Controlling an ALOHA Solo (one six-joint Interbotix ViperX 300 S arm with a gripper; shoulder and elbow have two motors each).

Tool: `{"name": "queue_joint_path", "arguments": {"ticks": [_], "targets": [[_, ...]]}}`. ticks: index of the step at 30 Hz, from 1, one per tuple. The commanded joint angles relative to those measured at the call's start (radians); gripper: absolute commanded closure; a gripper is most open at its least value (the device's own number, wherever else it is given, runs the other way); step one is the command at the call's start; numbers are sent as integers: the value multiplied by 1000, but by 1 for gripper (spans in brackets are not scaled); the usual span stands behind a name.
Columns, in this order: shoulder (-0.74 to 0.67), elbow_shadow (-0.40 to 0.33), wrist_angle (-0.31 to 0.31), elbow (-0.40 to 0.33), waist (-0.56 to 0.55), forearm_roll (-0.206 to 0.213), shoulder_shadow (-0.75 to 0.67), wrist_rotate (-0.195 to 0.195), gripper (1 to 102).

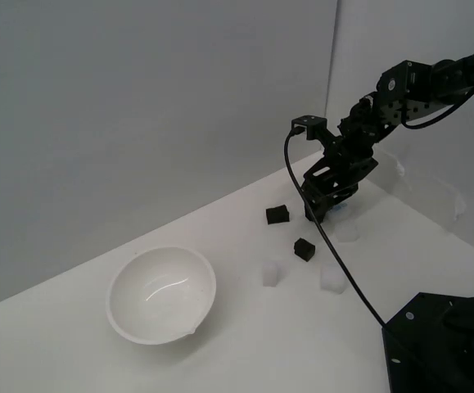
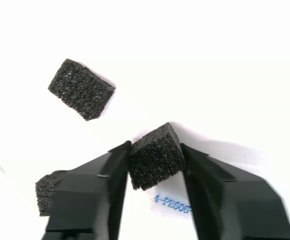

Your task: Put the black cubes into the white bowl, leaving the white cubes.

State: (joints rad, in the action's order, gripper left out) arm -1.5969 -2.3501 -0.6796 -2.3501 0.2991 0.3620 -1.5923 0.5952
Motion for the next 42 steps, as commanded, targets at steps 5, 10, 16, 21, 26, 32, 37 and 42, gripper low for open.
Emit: {"name": "queue_joint_path", "arguments": {"ticks": [5, 10, 16, 21, 26, 32, 37, 42], "targets": [[-46, 17, -9, 12, 12, 17, -49, 8, 86], [-87, 26, -9, 21, 12, 9, -92, 8, 98], [-137, 34, -23, 28, 12, 6, -143, 6, 100], [-229, 29, -84, 25, -52, 17, -233, 0, 100], [-344, 31, -84, 28, -124, 46, -347, -15, 100], [-448, 28, -87, 25, -244, 63, -451, -49, 100], [-503, 29, -87, 26, -354, 72, -506, -103, 100], [-515, 32, -81, 28, -457, 129, -518, -121, 100]]}}
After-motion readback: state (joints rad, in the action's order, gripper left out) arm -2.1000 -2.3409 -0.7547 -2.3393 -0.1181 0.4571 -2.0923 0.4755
